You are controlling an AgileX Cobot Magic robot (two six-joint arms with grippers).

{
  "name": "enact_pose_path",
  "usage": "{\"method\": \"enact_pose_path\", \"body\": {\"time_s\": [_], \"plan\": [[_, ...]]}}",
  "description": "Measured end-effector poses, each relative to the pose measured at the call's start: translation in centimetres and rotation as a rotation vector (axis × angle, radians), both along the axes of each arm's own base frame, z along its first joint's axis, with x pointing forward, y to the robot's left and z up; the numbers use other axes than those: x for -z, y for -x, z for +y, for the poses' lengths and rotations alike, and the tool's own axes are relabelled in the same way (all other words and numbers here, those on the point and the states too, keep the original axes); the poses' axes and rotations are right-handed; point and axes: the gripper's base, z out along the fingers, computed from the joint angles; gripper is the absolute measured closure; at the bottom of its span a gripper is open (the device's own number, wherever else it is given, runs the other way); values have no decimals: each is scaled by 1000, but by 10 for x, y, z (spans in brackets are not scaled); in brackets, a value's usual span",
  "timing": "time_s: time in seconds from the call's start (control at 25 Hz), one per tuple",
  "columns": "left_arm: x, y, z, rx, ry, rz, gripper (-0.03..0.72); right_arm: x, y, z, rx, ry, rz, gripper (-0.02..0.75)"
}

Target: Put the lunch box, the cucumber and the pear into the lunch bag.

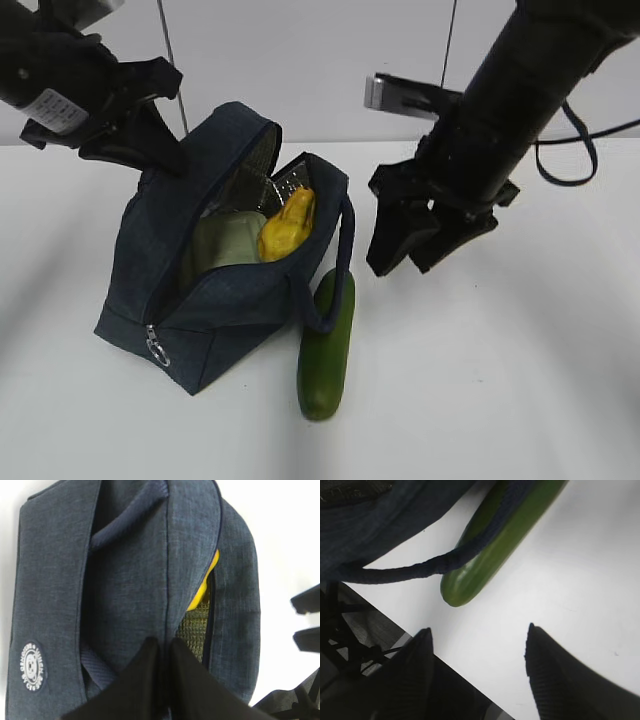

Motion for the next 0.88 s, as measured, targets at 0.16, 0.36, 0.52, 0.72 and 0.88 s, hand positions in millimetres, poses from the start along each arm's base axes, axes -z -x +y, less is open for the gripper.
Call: {"method": "enact_pose_path", "body": {"time_s": [0.16,0.36,0.52,0.72,0.88], "plan": [[0,0,0,0,1,0,685,22,9,12,31,-22,7,282],[0,0,0,0,2,1,685,42,11,23,145,-42,-56,282],[0,0,0,-1,5,1,685,52,8,21,227,-57,-109,282],[0,0,0,-1,5,2,685,59,5,22,249,-58,-111,282],[0,0,0,0,6,4,685,75,1,22,252,-32,-85,282]]}}
